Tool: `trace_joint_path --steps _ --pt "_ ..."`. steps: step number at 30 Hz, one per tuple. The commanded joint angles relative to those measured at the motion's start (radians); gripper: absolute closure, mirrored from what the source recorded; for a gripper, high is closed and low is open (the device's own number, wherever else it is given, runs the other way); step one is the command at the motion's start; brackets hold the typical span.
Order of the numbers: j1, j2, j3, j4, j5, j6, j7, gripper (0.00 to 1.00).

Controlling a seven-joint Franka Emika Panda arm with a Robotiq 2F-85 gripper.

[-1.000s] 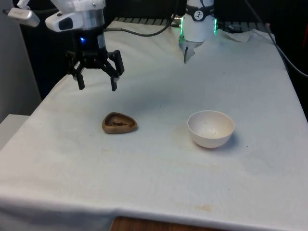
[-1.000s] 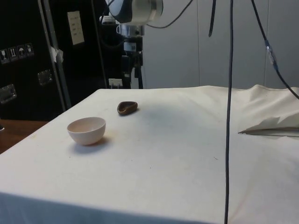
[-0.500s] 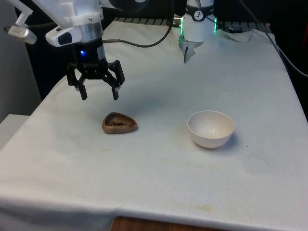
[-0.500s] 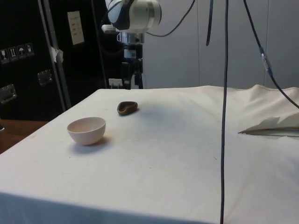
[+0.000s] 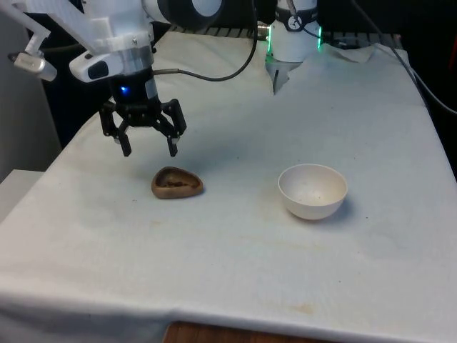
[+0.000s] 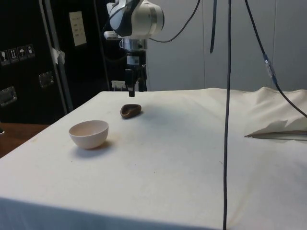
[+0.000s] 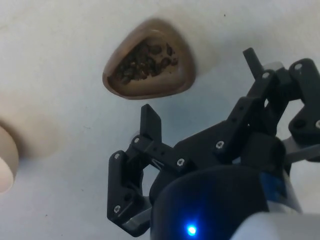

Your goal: Pour the coffee beans from the cup into the bowl.

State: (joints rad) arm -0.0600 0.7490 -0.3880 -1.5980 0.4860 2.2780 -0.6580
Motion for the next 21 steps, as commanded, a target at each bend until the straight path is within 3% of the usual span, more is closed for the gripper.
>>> trace_joint_path --steps 1,21 --pt "-0.005 0.010 0.003 0.011 0.004 -0.001 -0.001 0.00" --pt "-0.001 0.080 -0.005 0.079 0.000 -0.003 0.023 0.00"
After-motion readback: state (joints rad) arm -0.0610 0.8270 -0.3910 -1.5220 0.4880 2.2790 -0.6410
